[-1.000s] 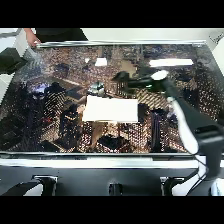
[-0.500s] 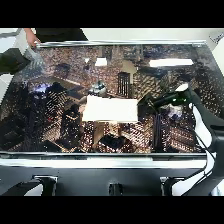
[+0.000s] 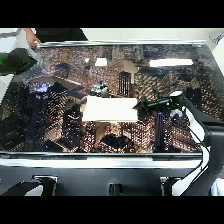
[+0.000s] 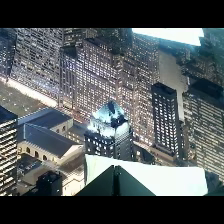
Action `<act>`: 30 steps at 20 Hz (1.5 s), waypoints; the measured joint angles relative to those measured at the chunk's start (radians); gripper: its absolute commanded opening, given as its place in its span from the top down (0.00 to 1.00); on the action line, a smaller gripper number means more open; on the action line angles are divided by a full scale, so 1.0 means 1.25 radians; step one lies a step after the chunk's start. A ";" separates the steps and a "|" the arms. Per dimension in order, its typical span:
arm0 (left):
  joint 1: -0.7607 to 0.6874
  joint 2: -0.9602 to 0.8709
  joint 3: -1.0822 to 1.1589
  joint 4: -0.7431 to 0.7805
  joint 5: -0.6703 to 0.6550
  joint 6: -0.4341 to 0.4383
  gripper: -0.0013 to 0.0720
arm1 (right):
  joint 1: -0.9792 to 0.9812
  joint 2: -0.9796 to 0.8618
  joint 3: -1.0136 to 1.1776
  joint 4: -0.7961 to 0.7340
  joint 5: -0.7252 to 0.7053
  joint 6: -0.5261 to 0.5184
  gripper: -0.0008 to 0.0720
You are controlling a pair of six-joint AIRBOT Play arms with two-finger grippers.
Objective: Fold the clothes and pants, and hang the long-sleeved shirts on hangers.
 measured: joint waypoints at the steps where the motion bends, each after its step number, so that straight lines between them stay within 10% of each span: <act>1: -0.001 0.000 0.000 0.000 0.000 -0.001 0.94 | 0.000 -0.001 0.000 0.012 0.001 -0.010 0.95; 19: -0.002 0.000 0.000 0.000 0.001 -0.023 0.94 | -0.675 0.030 0.352 -0.045 0.099 0.134 0.95; 30: -0.002 0.000 0.000 -0.002 0.000 -0.024 0.94 | -0.938 0.218 0.191 -0.523 0.166 0.346 0.95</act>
